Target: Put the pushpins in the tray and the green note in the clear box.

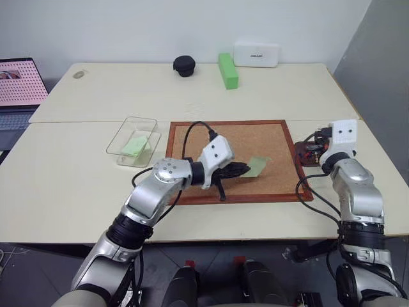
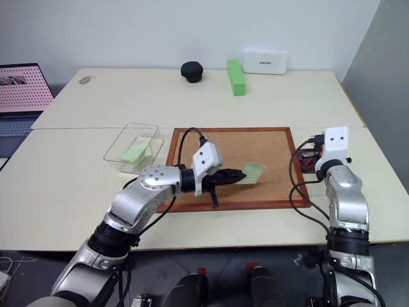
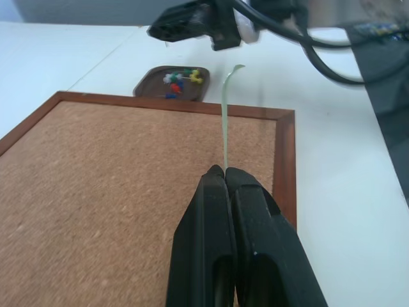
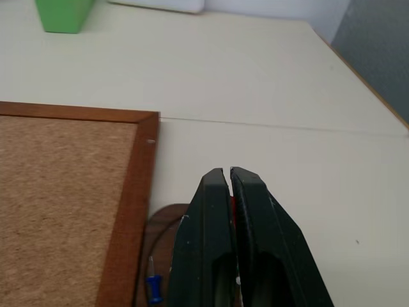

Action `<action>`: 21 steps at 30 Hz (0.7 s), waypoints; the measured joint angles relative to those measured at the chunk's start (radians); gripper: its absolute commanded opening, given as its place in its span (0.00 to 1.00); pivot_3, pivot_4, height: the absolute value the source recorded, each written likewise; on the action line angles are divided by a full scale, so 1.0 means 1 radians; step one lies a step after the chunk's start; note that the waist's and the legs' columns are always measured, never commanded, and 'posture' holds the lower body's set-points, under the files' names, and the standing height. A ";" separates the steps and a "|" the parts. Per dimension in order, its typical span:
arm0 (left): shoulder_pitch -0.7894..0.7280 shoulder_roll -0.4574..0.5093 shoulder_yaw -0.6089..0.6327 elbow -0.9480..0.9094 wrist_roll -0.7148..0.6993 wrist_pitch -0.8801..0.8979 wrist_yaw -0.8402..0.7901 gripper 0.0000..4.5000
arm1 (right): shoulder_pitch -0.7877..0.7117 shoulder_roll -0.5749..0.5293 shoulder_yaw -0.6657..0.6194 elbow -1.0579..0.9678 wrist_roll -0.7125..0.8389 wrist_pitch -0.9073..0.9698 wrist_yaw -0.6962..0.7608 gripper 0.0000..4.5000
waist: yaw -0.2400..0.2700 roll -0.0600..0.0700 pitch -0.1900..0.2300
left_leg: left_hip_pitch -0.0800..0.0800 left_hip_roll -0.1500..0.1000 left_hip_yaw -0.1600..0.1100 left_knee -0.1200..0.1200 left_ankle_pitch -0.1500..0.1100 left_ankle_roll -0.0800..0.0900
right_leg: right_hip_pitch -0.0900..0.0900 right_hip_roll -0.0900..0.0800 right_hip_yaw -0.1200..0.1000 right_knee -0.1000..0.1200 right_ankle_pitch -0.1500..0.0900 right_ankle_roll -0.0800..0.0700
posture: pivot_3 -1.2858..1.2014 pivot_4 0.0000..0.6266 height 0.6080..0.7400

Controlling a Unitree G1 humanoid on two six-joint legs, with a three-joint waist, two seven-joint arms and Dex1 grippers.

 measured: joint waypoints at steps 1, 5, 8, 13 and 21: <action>-0.003 -0.005 -0.001 0.015 0.006 -0.010 -0.003 0.00 | -0.006 -0.002 -0.003 0.001 0.011 0.013 0.000 0.00 | -0.001 0.000 0.000 | 0.000 0.000 0.000 0.000 0.000 0.000 | 0.000 0.000 0.000 0.000 0.000 0.000 | 0.52 0.24 1.00; -0.015 -0.023 -0.001 0.049 0.034 -0.048 -0.021 0.00 | -0.033 -0.006 -0.021 0.008 0.065 0.079 0.011 0.00 | -0.001 0.000 0.000 | 0.000 0.000 0.000 0.000 0.000 0.000 | 0.000 0.000 0.000 0.000 0.000 0.000 | 0.52 0.24 1.00; -0.015 -0.031 -0.001 0.058 0.045 -0.066 -0.034 0.00 | -0.039 -0.007 -0.025 0.019 0.091 0.109 0.017 0.00 | -0.001 0.000 0.000 | -0.001 0.000 0.000 0.000 0.000 0.000 | 0.000 0.000 0.000 0.000 0.000 0.001 | 0.52 0.24 1.00; -0.015 -0.047 0.000 0.059 0.051 -0.068 -0.034 0.00 | -0.050 -0.007 -0.038 0.071 0.108 0.118 0.001 0.17 | -0.001 0.000 0.000 | 0.000 0.000 0.000 0.000 0.000 0.000 | 0.000 0.000 0.000 0.000 0.000 0.001 | 0.52 0.24 1.00; -0.017 -0.056 0.011 0.059 0.061 -0.065 -0.022 0.00 | -0.076 -0.007 -0.038 0.116 0.137 0.108 -0.007 0.54 | -0.002 0.000 0.000 | 0.000 0.000 0.000 0.000 0.000 0.000 | 0.000 0.000 0.000 0.000 0.000 0.001 | 0.52 0.24 1.00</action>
